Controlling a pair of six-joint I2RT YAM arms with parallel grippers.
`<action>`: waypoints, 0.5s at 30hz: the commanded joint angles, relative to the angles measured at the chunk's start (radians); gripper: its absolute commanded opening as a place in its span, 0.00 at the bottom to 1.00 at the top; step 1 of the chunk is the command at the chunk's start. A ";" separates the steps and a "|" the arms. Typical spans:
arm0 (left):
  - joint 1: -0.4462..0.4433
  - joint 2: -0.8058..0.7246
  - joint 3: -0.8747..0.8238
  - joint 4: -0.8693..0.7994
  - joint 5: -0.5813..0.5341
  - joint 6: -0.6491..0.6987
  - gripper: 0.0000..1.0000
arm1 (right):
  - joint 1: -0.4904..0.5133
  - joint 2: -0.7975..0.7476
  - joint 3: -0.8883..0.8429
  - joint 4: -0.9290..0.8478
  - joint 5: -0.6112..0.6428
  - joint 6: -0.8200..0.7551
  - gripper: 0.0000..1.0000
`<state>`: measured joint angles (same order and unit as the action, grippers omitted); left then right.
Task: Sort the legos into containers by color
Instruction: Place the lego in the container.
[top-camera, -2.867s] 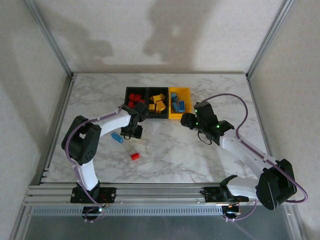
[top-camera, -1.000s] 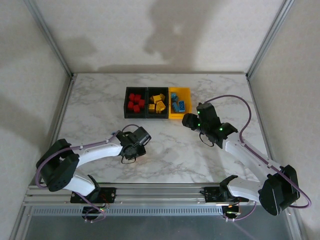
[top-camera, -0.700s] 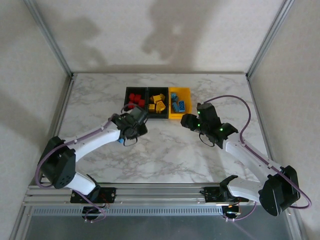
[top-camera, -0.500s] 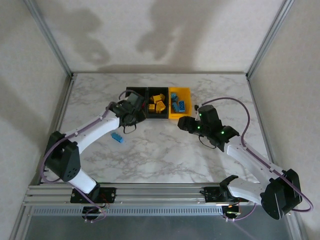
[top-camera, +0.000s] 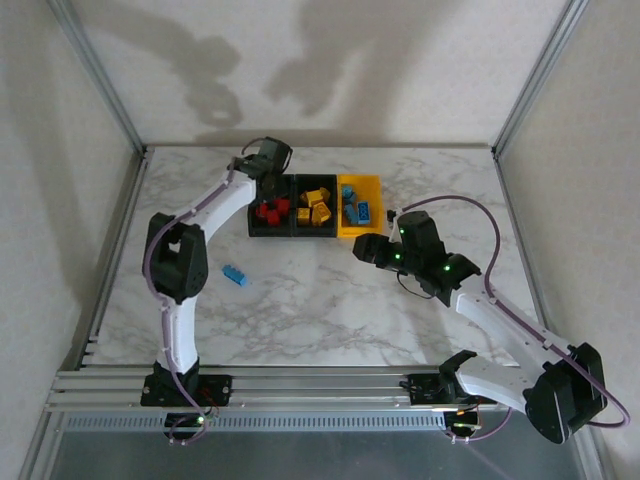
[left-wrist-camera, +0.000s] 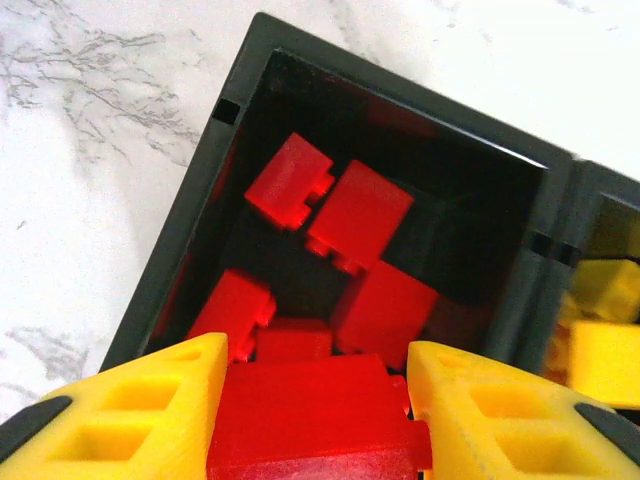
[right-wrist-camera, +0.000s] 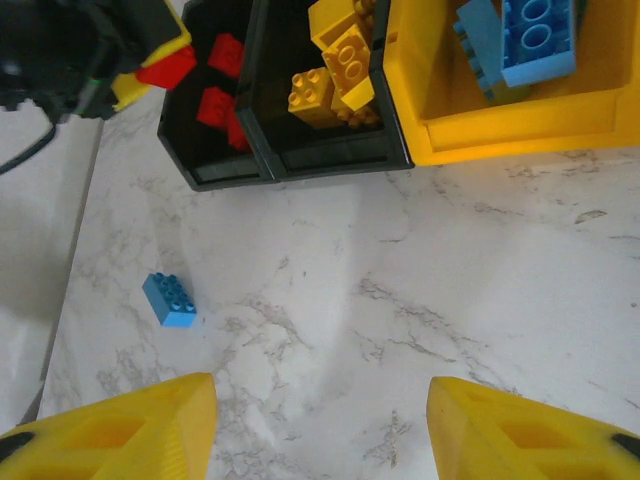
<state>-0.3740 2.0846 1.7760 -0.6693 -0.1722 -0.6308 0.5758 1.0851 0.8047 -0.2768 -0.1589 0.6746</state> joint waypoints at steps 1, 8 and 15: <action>0.025 0.068 0.076 -0.065 -0.003 0.042 0.37 | 0.009 -0.028 0.004 -0.023 0.036 0.015 0.58; 0.023 0.096 0.151 -0.082 0.030 0.052 0.62 | 0.010 -0.020 0.004 -0.030 0.060 0.019 0.57; 0.006 -0.027 0.072 -0.068 0.051 0.068 0.74 | 0.014 0.015 0.010 -0.007 0.047 0.007 0.58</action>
<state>-0.3565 2.1612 1.8824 -0.7177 -0.1432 -0.5930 0.5808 1.0805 0.8047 -0.2943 -0.1242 0.6819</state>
